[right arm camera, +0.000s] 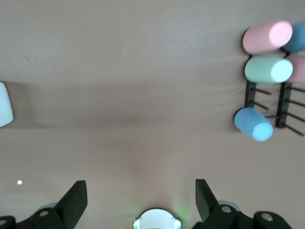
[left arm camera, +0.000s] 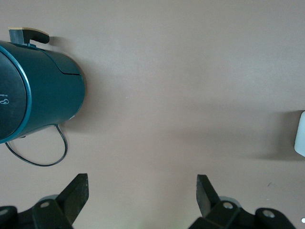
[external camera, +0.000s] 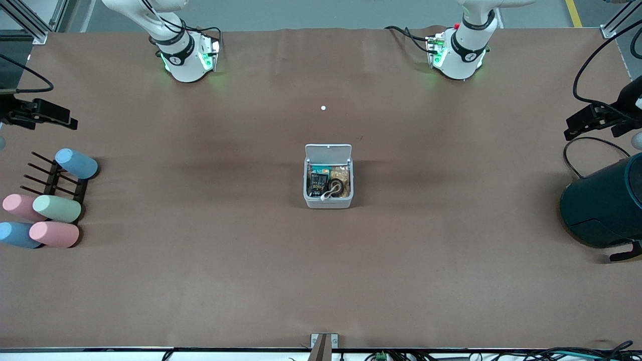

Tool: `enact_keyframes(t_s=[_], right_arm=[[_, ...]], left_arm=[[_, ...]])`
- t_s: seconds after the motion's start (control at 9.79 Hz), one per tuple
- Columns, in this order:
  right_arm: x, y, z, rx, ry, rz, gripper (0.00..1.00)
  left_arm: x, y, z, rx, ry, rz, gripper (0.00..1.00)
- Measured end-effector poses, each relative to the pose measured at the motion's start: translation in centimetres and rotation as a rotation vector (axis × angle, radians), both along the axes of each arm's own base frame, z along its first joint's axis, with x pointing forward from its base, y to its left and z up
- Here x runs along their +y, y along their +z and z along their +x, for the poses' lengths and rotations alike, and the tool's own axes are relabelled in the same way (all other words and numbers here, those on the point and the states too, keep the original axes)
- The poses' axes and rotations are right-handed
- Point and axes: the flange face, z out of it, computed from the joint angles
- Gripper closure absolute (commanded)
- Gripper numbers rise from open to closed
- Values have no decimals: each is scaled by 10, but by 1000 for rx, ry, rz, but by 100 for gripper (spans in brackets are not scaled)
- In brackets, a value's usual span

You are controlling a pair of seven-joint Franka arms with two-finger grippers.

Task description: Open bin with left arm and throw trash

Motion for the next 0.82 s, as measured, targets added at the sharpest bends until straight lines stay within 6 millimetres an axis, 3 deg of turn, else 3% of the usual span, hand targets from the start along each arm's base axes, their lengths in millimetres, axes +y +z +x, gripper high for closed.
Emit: enact_keyframes(t_s=[0.2,0.41,0.82], right_arm=[[16,-7,8,-46,41,-22,0],[11,-14,9,-58,74,-25,0],[11,-1,3,-84,79,-24,0]], left_arm=[[0,0,0,0,0,0,0],[0,0,0,0,0,0,0],[0,2,0,-6,-1,0,0]])
